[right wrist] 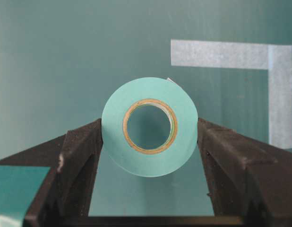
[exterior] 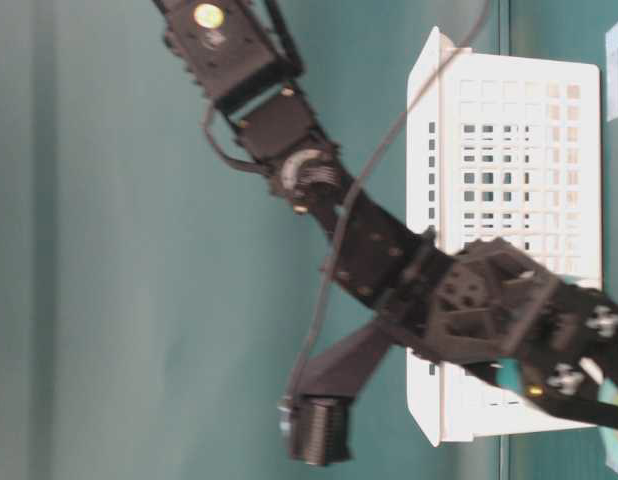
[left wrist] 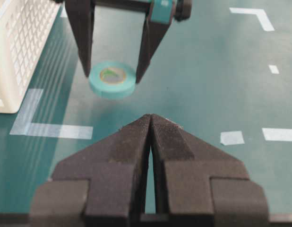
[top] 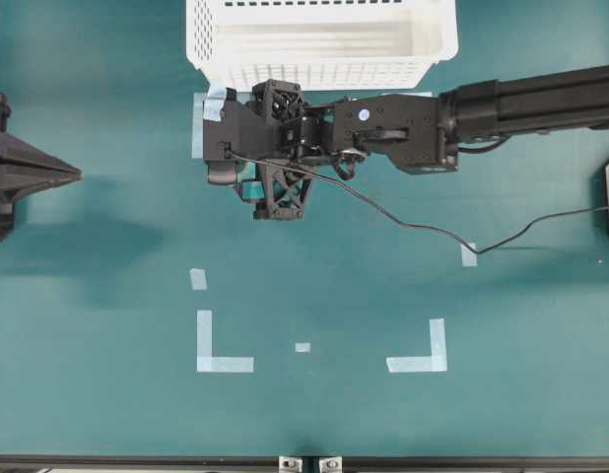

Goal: Put the tape into the white basket.
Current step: 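Carry the tape roll with the right gripper over the white basket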

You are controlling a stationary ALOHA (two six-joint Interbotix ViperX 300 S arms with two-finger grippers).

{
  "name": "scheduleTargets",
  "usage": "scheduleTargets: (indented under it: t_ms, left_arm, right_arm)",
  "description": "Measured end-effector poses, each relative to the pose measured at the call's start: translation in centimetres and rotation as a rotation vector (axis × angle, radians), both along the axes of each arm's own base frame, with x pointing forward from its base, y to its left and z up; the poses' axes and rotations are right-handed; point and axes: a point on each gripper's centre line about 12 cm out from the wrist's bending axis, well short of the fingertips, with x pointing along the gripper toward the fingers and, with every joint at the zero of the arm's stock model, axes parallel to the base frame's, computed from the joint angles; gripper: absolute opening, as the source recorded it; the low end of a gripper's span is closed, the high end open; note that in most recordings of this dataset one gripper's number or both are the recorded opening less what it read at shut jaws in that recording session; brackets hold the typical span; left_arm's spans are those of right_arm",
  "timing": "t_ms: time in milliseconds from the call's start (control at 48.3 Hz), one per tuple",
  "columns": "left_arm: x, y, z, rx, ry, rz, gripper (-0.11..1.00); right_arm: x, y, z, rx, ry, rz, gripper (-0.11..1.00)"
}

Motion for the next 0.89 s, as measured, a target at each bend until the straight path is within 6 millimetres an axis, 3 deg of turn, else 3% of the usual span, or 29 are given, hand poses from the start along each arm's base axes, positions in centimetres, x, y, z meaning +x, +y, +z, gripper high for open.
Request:
scheduleTargets:
  t_ms: [663, 890]
  left_arm:
    - [0.0, 0.0, 0.0, 0.002, 0.000, 0.000, -0.11]
    - [0.0, 0.0, 0.0, 0.000, 0.000, 0.000, -0.11]
  right_arm:
    - [-1.5, 0.2, 7.2, -0.007, -0.058, 0.000, 0.68]
    - [-1.8, -0.1, 8.4, -0.009, -0.081, -0.006, 0.68]
